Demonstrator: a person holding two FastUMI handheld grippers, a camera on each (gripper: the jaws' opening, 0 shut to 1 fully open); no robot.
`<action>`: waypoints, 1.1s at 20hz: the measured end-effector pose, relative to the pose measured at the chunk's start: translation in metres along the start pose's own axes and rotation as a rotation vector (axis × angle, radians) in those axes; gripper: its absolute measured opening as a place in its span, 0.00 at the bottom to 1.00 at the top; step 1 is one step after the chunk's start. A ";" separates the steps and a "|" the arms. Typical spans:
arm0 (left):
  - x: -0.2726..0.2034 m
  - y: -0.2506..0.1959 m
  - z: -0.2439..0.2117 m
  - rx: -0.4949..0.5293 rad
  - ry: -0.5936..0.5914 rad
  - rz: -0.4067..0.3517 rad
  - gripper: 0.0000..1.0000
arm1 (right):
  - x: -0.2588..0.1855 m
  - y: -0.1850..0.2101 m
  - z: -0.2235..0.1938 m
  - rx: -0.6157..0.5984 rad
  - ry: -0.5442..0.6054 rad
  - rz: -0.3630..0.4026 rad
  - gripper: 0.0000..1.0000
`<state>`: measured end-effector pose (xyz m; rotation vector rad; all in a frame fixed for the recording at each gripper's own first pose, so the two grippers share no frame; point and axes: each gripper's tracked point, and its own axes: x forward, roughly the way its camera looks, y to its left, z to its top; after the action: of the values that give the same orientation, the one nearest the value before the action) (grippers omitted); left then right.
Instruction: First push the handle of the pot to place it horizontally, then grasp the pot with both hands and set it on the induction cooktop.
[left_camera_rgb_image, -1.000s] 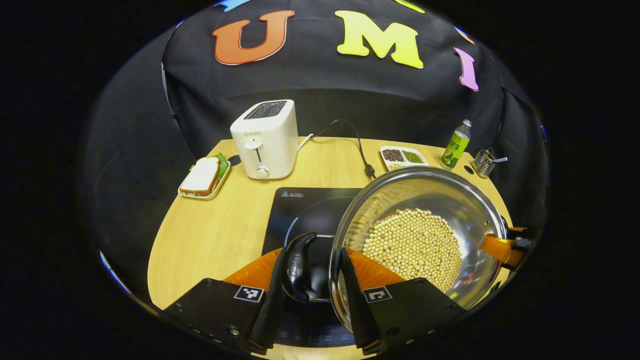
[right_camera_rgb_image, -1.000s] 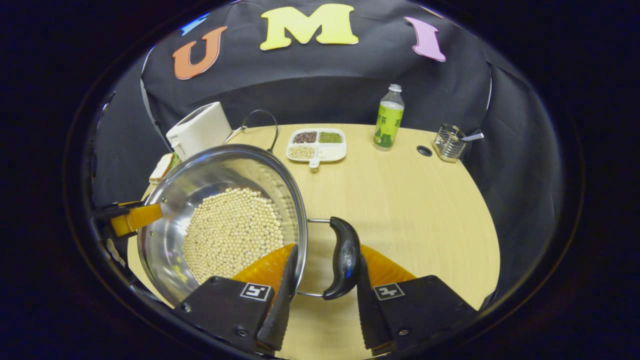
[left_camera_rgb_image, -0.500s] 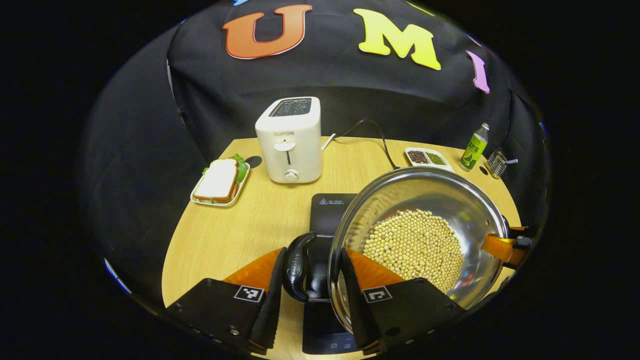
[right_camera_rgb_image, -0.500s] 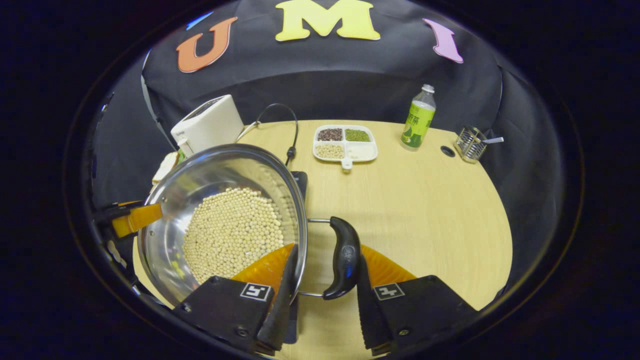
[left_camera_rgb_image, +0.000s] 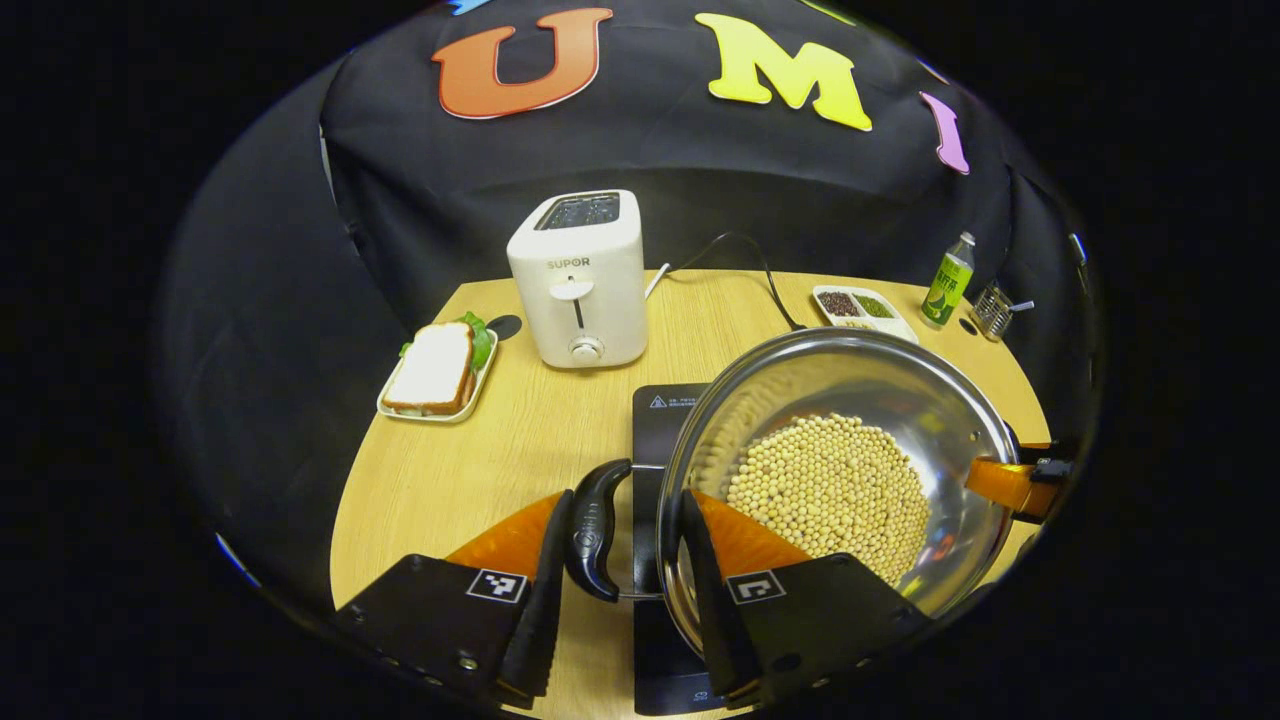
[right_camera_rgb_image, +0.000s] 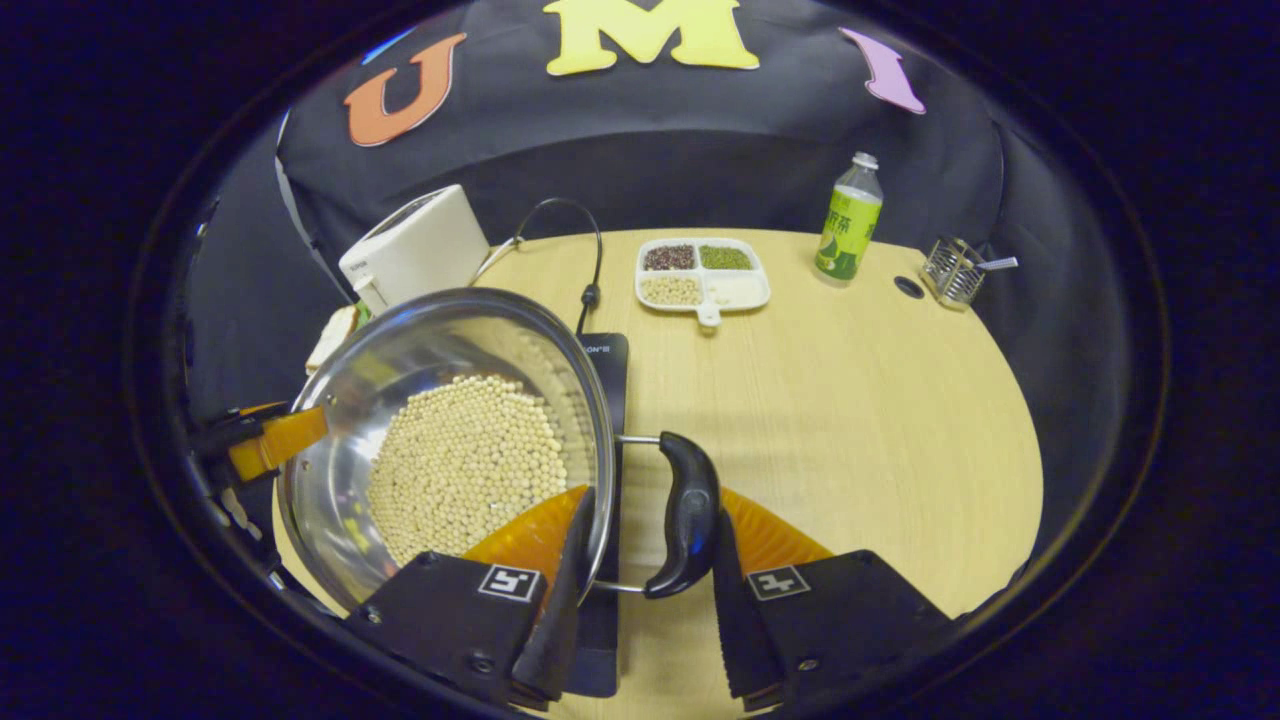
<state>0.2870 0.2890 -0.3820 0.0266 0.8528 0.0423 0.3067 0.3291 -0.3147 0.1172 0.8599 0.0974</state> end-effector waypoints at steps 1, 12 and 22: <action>-0.001 0.000 0.002 -0.007 -0.023 -0.004 0.58 | 0.000 0.000 0.001 -0.023 -0.010 -0.007 0.61; -0.001 0.001 0.000 0.021 -0.128 -0.009 0.58 | 0.000 -0.001 0.004 -0.014 -0.081 -0.007 0.60; -0.007 0.000 0.001 0.072 -0.218 0.028 0.74 | 0.002 -0.002 0.010 0.001 -0.155 -0.001 0.65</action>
<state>0.2833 0.2892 -0.3763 0.1091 0.6356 0.0343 0.3150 0.3270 -0.3100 0.1235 0.7050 0.0863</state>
